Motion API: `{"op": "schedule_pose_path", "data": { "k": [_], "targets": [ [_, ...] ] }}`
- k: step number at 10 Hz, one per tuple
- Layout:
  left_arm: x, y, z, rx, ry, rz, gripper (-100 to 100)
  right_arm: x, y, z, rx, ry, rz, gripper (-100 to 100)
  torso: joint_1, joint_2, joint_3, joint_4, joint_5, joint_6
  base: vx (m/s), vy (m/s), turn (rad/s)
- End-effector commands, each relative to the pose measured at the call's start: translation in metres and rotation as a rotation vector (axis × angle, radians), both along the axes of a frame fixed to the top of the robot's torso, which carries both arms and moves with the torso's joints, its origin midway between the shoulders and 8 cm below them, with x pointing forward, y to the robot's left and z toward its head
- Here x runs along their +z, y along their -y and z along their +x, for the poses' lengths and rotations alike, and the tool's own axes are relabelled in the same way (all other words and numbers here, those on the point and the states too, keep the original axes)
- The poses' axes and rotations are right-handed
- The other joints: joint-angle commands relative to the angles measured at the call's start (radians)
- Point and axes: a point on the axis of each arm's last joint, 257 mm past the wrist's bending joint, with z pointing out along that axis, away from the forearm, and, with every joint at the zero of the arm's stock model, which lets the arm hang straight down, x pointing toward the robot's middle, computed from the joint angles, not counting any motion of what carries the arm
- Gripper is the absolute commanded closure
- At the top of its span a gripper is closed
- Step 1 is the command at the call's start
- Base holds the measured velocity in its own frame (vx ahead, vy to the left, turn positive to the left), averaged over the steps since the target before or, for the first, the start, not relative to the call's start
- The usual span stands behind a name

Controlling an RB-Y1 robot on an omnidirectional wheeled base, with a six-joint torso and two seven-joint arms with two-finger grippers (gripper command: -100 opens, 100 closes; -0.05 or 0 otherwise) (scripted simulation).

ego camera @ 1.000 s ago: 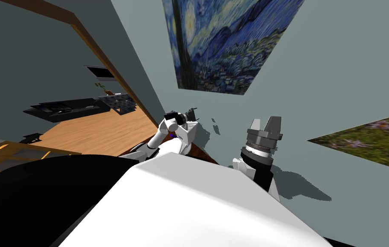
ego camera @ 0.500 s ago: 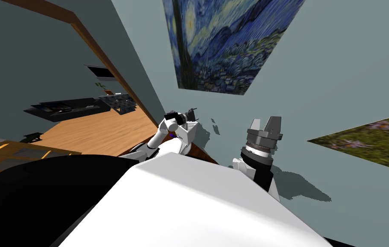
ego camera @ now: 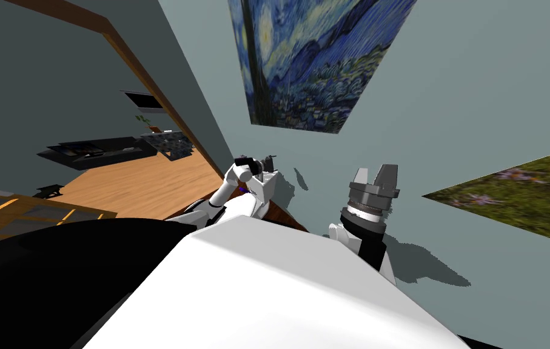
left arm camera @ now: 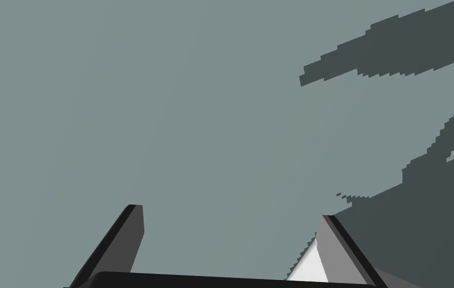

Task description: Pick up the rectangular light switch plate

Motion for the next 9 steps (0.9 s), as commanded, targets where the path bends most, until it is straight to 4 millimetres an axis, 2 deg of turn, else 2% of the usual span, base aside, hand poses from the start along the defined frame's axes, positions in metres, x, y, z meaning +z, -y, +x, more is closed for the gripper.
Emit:
{"op": "schedule_pose_path", "data": {
  "k": [1,3,6,8,9],
  "targets": [
    [-0.005,-0.003,0.003,0.007,-0.018,0.020,-100,0.000,0.000,0.000,0.000,0.000,0.000,0,0.000,0.000,0.000,0.000,0.000,0.000,-0.025,-0.047,0.012],
    [-0.022,-0.017,0.014,0.032,-0.072,0.078,-100,0.000,0.000,0.000,0.000,0.000,0.000,0,0.002,-0.001,-0.001,0.000,0.000,0.000,-0.021,-0.049,0.013],
    [-0.035,-0.026,0.018,0.044,-0.117,0.120,-100,0.000,0.000,0.000,0.000,0.000,0.000,0,0.002,-0.001,0.000,0.000,0.000,0.000,-0.023,-0.044,0.014],
    [-0.051,-0.042,0.028,0.067,-0.171,0.186,-100,0.000,0.000,0.000,0.000,0.000,0.000,0,0.002,-0.001,-0.001,0.000,0.001,0.000,-0.018,-0.055,0.020],
    [-0.056,-0.044,0.026,0.068,-0.191,0.197,-100,0.000,0.000,0.000,0.000,0.000,0.000,0,0.001,-0.001,-0.001,0.000,0.000,0.000,-0.017,-0.056,0.014]
  ]
}}
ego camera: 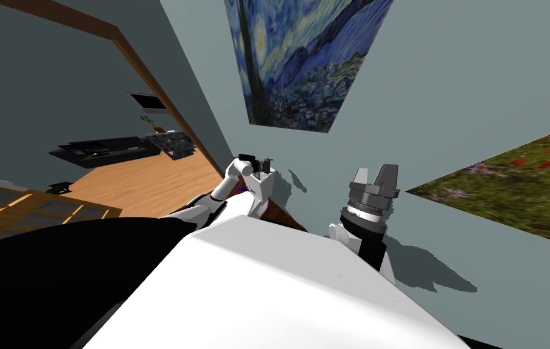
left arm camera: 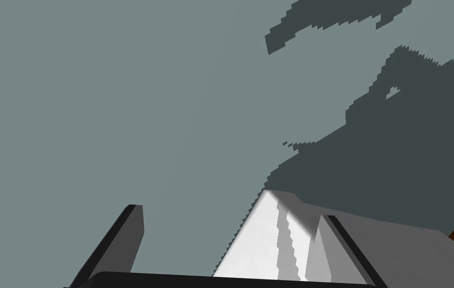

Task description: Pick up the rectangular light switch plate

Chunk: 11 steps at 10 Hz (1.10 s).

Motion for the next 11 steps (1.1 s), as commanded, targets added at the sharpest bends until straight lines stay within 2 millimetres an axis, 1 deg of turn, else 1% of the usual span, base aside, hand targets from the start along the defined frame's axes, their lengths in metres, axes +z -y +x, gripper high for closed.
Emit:
{"op": "schedule_pose_path", "data": {
  "k": [1,2,3,4,5,6,7,8,9,10,11],
  "targets": [
    [-0.013,-0.012,0.006,0.014,-0.047,0.047,-100,0.000,0.000,0.000,0.000,0.000,0.000,0,0.000,0.000,0.000,0.000,0.000,0.000,-0.032,-0.051,0.017],
    [-0.015,-0.012,0.005,0.014,-0.054,0.052,-100,0.000,0.000,0.000,0.000,0.000,0.000,0,0.000,0.001,0.000,0.000,0.000,0.000,-0.019,-0.037,0.007],
    [-0.023,-0.021,0.008,0.024,-0.089,0.091,-100,0.000,0.000,0.000,0.000,0.000,0.000,0,0.001,0.000,0.000,0.000,0.000,0.000,-0.010,-0.042,0.014],
    [-0.026,-0.027,0.012,0.025,-0.106,0.128,-100,0.000,0.000,0.000,0.000,0.000,0.000,0,0.001,0.000,0.000,0.000,0.000,0.000,-0.017,-0.064,0.026],
    [-0.033,-0.032,0.010,0.033,-0.133,0.137,-100,0.000,0.000,0.000,0.000,0.000,0.000,0,0.000,0.000,0.000,0.000,0.000,0.000,-0.018,-0.046,0.014],
    [-0.040,-0.040,0.013,0.039,-0.165,0.178,-100,0.000,0.000,0.000,0.000,0.000,0.000,0,0.001,0.000,0.000,0.000,0.000,0.000,-0.018,-0.040,0.019],
    [-0.042,-0.041,0.012,0.041,-0.172,0.181,-100,0.000,0.000,0.000,0.000,0.000,0.000,0,0.001,0.000,0.000,0.000,0.000,0.000,-0.012,-0.029,0.009],
    [-0.048,-0.051,0.015,0.048,-0.207,0.223,-100,0.000,0.000,0.000,0.000,0.000,0.000,0,0.002,0.000,0.000,0.000,0.000,0.000,-0.013,-0.028,0.016],
    [-0.049,-0.052,0.014,0.048,-0.211,0.225,-100,0.000,0.000,0.000,0.000,0.000,0.000,0,0.002,0.000,0.000,0.000,0.000,0.000,-0.009,-0.027,0.009],
    [-0.055,-0.061,0.015,0.053,-0.247,0.271,-100,0.000,0.000,0.000,0.000,0.000,0.000,0,0.002,-0.001,0.000,0.000,0.000,0.000,-0.005,-0.027,0.013],
    [-0.056,-0.062,0.015,0.054,-0.249,0.271,-100,0.000,0.000,0.000,0.000,0.000,0.000,0,0.002,-0.001,0.000,0.000,0.001,0.000,-0.005,-0.024,0.011]
  ]
}}
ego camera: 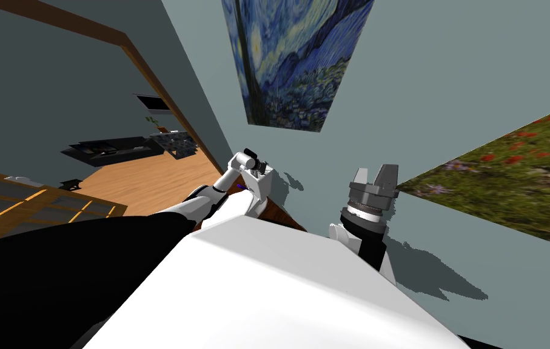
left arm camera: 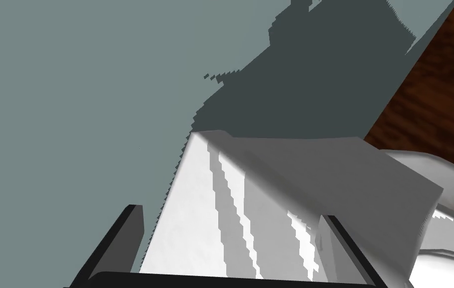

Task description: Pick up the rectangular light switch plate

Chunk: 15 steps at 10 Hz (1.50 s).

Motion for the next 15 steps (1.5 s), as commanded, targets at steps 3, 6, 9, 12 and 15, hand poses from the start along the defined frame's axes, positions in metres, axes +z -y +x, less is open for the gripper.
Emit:
{"op": "schedule_pose_path", "data": {
  "k": [3,6,9,12,15],
  "targets": [
    [-0.011,-0.023,0.002,0.012,-0.083,0.097,-100,0.000,0.000,0.000,0.000,0.000,0.000,0,-0.001,0.000,0.000,0.000,0.000,0.000,-0.009,-0.032,0.016],
    [-0.018,-0.044,0.001,0.022,-0.155,0.185,-100,0.000,0.000,0.000,0.000,0.000,0.000,0,0.000,0.000,0.000,0.000,0.000,0.000,0.000,-0.024,0.013],
    [-0.020,-0.065,0.000,0.030,-0.222,0.271,-100,0.000,0.000,0.000,0.000,0.000,0.000,0,0.001,-0.001,-0.001,0.000,0.000,0.000,0.007,-0.012,0.012],
    [-0.018,-0.085,-0.002,0.038,-0.281,0.354,-100,0.000,0.000,0.000,0.000,0.000,0.000,0,0.002,-0.001,-0.001,0.000,0.000,-0.001,0.011,-0.003,0.009],
    [-0.010,-0.114,-0.004,0.049,-0.353,0.470,-100,0.000,0.000,0.000,0.000,0.000,0.000,0,0.003,-0.002,-0.001,0.000,0.001,-0.001,0.023,0.012,0.007]
  ]
}}
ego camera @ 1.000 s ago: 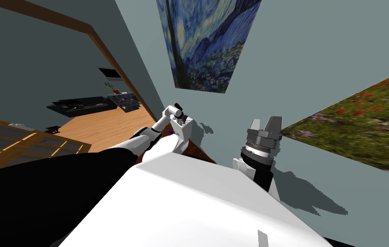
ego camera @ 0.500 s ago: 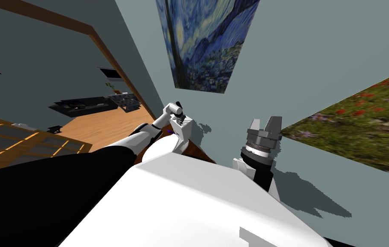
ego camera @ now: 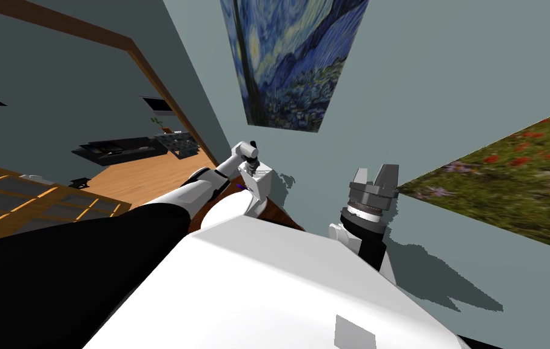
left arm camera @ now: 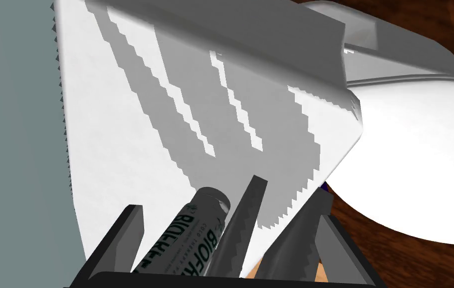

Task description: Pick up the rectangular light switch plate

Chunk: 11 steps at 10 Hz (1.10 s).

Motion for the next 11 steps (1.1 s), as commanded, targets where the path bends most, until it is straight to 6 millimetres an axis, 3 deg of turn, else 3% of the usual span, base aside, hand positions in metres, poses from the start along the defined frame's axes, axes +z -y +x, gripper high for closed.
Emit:
{"op": "schedule_pose_path", "data": {
  "k": [1,11],
  "targets": [
    [0.007,-0.015,-0.001,0.001,-0.035,0.062,-100,0.000,0.000,0.000,0.000,0.000,0.000,0,0.000,0.000,0.000,0.000,0.000,0.000,0.039,0.029,0.004],
    [0.046,-0.073,0.003,-0.001,-0.122,0.316,-100,0.000,0.000,0.000,0.000,0.000,0.000,0,0.005,-0.001,-0.001,0.000,0.001,-0.001,0.042,0.042,-0.005]
  ]
}}
